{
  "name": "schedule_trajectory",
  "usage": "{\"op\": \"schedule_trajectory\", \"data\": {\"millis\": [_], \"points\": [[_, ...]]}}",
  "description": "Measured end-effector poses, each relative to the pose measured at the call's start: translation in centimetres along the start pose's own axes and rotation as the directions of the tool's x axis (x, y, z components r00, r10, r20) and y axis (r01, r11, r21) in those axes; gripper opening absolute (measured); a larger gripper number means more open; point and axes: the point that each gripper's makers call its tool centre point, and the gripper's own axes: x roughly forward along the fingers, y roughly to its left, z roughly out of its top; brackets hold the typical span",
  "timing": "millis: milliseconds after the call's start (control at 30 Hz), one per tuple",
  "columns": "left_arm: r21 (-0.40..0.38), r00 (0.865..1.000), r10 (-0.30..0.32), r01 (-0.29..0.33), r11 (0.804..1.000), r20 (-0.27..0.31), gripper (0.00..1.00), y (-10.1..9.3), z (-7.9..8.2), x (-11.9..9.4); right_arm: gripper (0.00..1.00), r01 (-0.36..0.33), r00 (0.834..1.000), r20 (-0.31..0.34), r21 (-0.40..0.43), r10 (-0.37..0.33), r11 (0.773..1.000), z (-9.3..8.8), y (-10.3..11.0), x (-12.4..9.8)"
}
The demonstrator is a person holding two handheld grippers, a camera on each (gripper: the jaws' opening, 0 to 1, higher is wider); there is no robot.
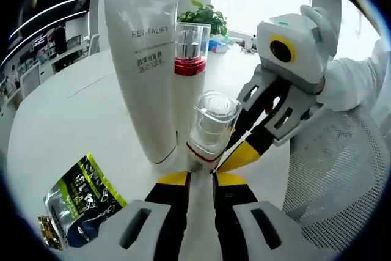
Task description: Arrange the skincare products in the storage area until every visible bottle or jar stands upright without overlapping.
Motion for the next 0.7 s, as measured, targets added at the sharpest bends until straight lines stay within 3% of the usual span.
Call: {"op": "schedule_trajectory", "data": {"millis": [367, 700], "points": [[-0.012, 1.0, -0.002, 0.002, 1.0, -0.004, 0.13, -0.1, -0.5, 0.6, 0.0, 0.038, 0.999, 0.005, 0.004, -0.038, 0.999, -0.1, -1.1, 0.3], [-0.007, 1.0, 0.012, -0.012, 1.0, -0.026, 0.13, 0.3, -1.0, 0.8, 0.0, 0.031, 1.0, -0.002, -0.029, -0.031, 0.999, 0.0, -0.7, 0.8]]}}
